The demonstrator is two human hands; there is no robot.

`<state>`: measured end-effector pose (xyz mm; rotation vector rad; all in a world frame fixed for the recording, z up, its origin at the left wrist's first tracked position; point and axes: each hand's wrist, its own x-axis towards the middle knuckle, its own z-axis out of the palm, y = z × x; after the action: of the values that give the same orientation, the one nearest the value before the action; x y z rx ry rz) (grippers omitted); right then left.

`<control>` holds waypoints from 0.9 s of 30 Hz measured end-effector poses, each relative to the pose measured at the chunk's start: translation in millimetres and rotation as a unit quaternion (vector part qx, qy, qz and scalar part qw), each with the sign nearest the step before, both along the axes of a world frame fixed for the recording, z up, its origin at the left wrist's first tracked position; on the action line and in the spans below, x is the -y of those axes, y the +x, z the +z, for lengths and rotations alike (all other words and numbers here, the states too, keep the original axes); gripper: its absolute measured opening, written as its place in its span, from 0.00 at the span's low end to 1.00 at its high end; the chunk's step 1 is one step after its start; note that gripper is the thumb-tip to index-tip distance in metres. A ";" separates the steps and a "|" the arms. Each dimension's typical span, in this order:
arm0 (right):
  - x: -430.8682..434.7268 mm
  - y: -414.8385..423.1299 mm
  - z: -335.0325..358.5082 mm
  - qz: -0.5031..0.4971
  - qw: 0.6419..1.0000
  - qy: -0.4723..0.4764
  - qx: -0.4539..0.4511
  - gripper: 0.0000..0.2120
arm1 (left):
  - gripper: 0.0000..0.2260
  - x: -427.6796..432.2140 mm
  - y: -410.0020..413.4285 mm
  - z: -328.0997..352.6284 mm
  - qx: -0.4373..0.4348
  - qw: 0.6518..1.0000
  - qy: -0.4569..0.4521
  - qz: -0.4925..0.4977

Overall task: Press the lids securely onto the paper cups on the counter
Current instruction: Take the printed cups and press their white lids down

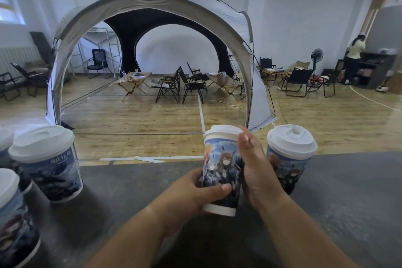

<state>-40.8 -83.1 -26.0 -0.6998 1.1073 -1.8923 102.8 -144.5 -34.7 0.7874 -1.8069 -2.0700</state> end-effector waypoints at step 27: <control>5.1 -0.4 -0.3 -0.050 0.999 0.001 -0.016 0.30 | 0.30 6.7 0.7 -4.4 -0.035 0.996 0.082 -0.028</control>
<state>-41.2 -88.2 -26.3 -0.6872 1.1847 -1.9698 103.5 -151.2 -39.1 0.7021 -1.6568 -2.2752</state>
